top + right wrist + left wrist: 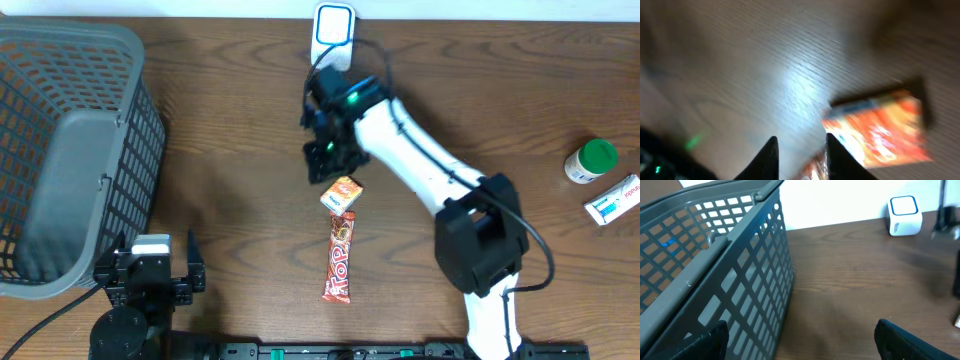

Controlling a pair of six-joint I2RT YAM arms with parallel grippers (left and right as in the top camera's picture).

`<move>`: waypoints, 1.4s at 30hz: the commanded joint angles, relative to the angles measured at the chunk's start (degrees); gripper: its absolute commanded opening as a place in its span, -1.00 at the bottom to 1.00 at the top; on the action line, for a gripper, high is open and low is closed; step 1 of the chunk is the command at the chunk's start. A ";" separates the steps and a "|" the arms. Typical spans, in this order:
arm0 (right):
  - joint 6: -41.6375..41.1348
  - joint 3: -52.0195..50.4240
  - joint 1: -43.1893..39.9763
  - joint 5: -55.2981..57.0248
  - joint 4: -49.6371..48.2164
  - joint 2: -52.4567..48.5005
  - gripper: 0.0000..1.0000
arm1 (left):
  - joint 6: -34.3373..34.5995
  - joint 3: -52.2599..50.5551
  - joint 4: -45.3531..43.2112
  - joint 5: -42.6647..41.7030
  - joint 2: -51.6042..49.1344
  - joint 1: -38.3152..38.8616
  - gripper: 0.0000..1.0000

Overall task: Scan the item barcode
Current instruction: 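Reach the right gripper back to the small orange packet, then grasp the orange packet with the right gripper and lift it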

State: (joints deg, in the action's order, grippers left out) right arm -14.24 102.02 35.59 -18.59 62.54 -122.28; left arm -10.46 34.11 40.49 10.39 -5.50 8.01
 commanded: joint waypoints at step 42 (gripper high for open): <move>-9.51 -11.96 -2.54 25.46 4.66 2.93 -0.47 | 0.50 -0.09 -0.17 -0.35 0.28 -0.22 0.84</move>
State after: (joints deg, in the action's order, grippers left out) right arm -23.46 87.26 33.01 8.23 65.14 -122.13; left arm -10.46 34.11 40.47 10.39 -5.50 8.01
